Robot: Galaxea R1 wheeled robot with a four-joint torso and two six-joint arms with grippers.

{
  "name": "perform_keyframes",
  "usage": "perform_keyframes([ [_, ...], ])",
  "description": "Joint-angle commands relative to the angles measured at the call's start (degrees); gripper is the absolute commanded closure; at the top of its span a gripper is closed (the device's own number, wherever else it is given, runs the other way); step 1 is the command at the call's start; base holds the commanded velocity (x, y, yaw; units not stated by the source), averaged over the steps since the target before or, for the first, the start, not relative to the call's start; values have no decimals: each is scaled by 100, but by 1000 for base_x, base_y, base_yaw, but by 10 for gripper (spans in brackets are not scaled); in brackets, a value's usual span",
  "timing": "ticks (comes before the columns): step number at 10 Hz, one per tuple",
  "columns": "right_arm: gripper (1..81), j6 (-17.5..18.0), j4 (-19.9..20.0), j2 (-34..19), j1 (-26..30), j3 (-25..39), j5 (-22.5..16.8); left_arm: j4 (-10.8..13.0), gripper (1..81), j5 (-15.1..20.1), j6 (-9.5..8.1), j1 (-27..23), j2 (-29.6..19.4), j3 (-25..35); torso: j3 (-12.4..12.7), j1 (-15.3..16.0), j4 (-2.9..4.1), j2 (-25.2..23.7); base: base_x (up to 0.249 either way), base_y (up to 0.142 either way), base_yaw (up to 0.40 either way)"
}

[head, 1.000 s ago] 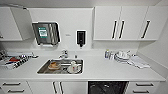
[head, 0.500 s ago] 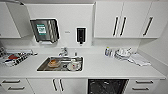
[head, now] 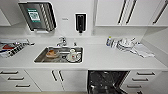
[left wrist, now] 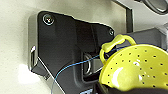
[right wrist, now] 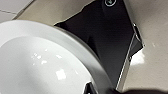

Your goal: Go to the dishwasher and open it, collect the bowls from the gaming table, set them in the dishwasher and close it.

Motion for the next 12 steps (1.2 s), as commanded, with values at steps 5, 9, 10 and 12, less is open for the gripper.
perform_keyframes([
  [5, 811, -2, -58, -181, 161, 132, -109, 181, 811, -1045, -977, -1033, -692, 440, -338, 7, 0, 4, 0, 0, 0],
  [9, 811, -2, -49, -190, 197, 185, -117, 384, 811, 1401, -977, -1856, -1364, 3252, -499, 11, 0, 9, 0, 0, 0],
  [10, 811, -2, -49, -190, 197, 185, -117, 366, 811, 1939, -985, -2147, -1681, 3931, -695, 11, 0, 11, 0, 0, 0],
  [12, 811, -2, -58, -181, 197, 185, -117, 304, 811, 2646, -994, -2613, -1974, 4621, -909, 11, 0, 11, 0, 0, 0],
])
